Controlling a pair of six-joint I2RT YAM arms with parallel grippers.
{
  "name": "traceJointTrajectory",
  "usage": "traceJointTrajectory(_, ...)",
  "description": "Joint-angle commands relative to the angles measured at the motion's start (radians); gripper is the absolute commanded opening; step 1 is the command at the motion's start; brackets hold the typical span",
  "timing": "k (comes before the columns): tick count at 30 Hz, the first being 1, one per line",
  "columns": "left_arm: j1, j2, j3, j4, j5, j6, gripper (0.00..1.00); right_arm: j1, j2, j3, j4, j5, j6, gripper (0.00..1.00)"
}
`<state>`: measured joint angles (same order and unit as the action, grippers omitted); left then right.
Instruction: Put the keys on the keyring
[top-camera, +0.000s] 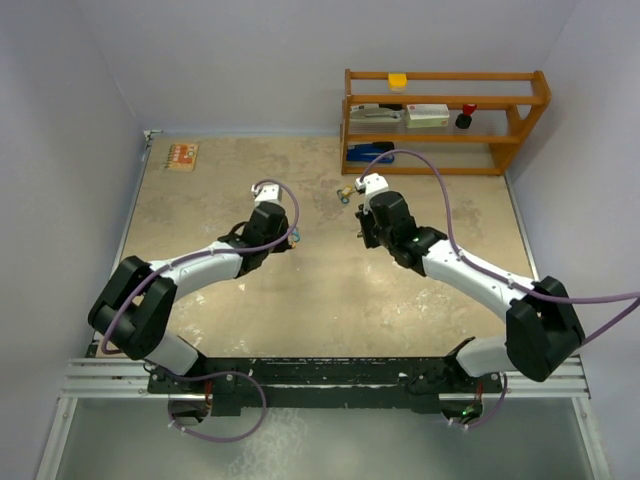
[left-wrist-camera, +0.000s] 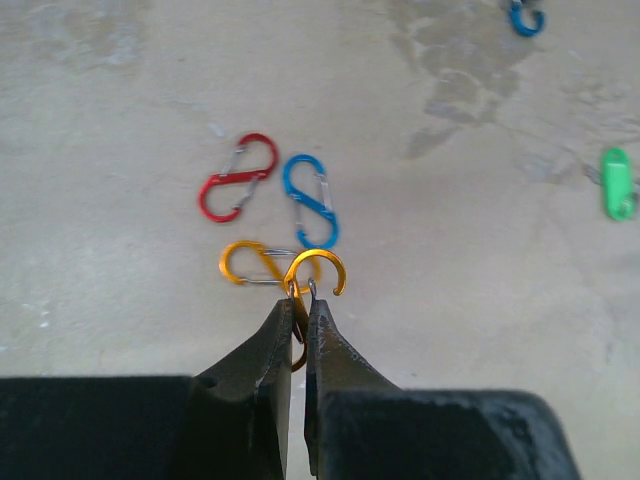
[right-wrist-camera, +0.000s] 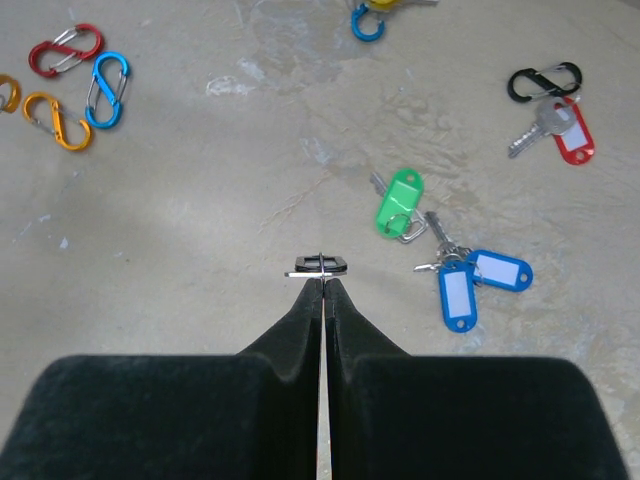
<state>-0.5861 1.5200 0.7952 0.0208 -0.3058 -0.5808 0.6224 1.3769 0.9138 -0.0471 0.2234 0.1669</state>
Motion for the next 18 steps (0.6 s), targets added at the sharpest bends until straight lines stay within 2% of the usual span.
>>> traceJointTrajectory(1, -0.025, -0.011, 0.083, 0.042, 0.14, 0.018, 0.0, 0.03, 0.019, 0.03, 0.042, -0.031, -0.048, 0.0)
traceJointTrajectory(7, -0.067, 0.006, 0.122, 0.07, 0.182, 0.005, 0.0, 0.06, 0.018, 0.003, 0.094, -0.095, -0.087, 0.0)
traceJointTrajectory(13, -0.121, 0.026, 0.153, 0.082, 0.19, -0.001, 0.0, 0.066, -0.027, -0.072, 0.174, -0.243, -0.144, 0.0)
traceJointTrajectory(18, -0.149, 0.036, 0.163, 0.086, 0.178, -0.006, 0.0, 0.066, -0.059, -0.098, 0.207, -0.28, -0.155, 0.0)
